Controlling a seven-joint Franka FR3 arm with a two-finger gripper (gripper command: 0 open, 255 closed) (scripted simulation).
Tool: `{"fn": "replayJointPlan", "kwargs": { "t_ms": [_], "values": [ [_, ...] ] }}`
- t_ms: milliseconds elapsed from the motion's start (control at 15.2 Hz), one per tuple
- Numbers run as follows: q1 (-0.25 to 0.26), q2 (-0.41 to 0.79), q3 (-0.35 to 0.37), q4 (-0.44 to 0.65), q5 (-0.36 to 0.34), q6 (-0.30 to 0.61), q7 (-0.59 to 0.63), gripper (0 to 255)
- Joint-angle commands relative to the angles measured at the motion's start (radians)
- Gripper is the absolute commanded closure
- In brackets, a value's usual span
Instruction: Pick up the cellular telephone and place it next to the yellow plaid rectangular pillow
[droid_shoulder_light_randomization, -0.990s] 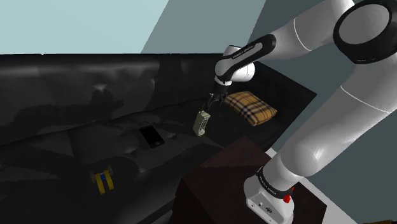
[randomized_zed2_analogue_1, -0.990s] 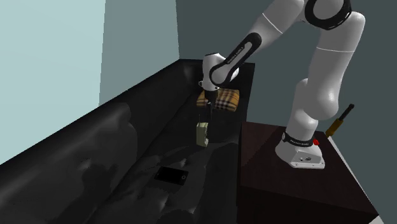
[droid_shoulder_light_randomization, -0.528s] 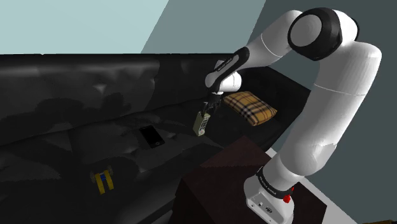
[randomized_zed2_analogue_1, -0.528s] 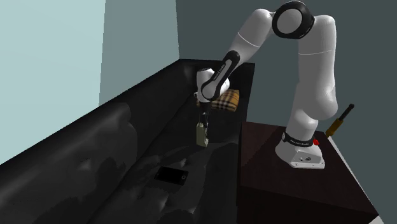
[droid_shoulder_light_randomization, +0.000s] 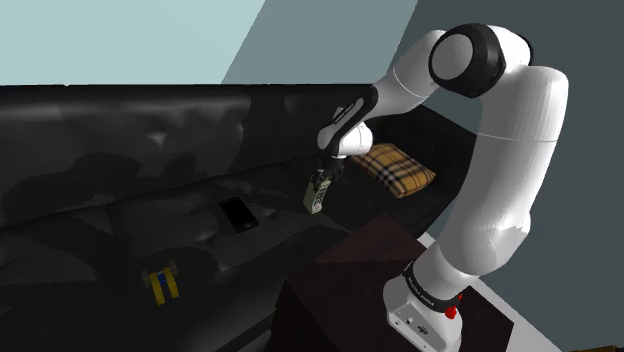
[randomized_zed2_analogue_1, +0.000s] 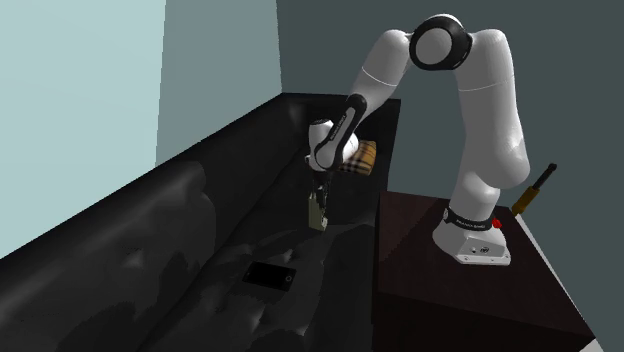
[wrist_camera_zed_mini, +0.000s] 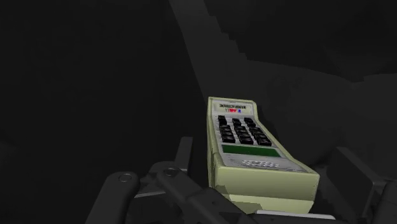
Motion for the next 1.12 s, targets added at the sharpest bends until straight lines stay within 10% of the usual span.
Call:
{"fn": "replayJointPlan", "kwargs": {
  "t_ms": [0, 462, 528, 1056],
  "values": [
    [-0.005, 0.021, 0.005, 0.004, 0.006, 0.017, -0.006, 0],
    [-0.005, 0.021, 0.005, 0.004, 0.006, 0.017, -0.006, 0],
    [-0.005, 0.021, 0.005, 0.004, 0.006, 0.017, -0.006, 255],
    [-0.005, 0.021, 0.004, 0.005, 0.006, 0.016, -0.006, 255]
  ]
}}
